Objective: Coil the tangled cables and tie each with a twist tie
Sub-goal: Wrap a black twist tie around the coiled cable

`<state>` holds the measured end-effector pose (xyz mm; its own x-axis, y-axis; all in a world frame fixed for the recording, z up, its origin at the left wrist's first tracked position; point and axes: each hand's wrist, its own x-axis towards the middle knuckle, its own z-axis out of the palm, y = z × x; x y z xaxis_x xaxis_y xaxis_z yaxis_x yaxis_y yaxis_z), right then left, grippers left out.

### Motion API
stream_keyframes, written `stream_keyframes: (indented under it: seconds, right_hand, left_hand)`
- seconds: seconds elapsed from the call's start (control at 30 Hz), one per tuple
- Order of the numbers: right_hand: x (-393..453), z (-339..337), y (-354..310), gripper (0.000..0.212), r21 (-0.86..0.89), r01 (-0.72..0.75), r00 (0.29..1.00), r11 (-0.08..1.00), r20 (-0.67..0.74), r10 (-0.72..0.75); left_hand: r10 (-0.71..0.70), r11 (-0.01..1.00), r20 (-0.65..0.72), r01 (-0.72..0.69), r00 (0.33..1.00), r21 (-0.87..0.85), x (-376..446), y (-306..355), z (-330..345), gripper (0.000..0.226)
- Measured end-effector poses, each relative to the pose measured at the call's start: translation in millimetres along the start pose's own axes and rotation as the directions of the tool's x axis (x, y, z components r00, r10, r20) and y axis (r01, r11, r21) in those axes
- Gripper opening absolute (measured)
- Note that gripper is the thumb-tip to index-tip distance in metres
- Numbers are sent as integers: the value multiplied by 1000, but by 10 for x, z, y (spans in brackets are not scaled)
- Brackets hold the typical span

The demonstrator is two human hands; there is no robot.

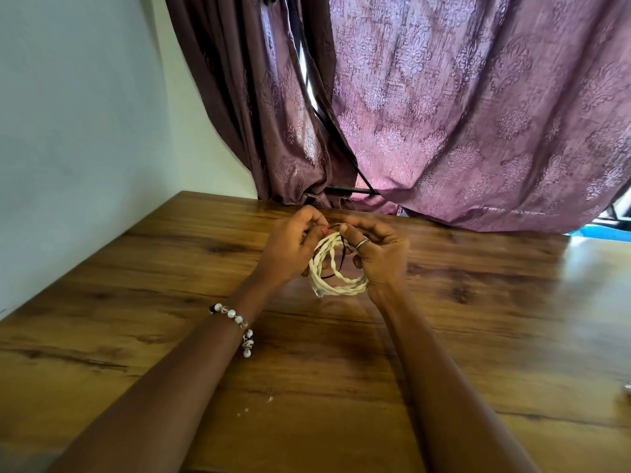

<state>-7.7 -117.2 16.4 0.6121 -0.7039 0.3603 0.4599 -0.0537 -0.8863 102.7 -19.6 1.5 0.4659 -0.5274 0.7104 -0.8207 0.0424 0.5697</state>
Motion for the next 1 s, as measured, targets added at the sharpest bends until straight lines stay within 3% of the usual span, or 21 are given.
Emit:
stream_keyframes:
  seconds: [0.2, 0.47, 0.73, 1.0]
  right_hand:
    - [-7, -8, -27, 15, -29, -9, 999, 1000, 46, 10]
    - [-1, -28, -28, 15, -34, -17, 990, 999, 140, 22]
    - [48, -67, 61, 13, -40, -52, 995, 998, 81, 55]
    - [-13, 27, 15, 15, 73, -60, 998, 996, 34, 57]
  left_hand:
    - [18, 1000, 15, -19, 1000, 13, -8, 14, -12, 4]
    - [-9, 996, 13, 10, 1000, -91, -11, 46, -12, 11]
    - [4, 998, -77, -9, 997, -57, 4, 39, -18, 9]
    - [63, 997, -107, -57, 992, 57, 23, 60, -59, 9]
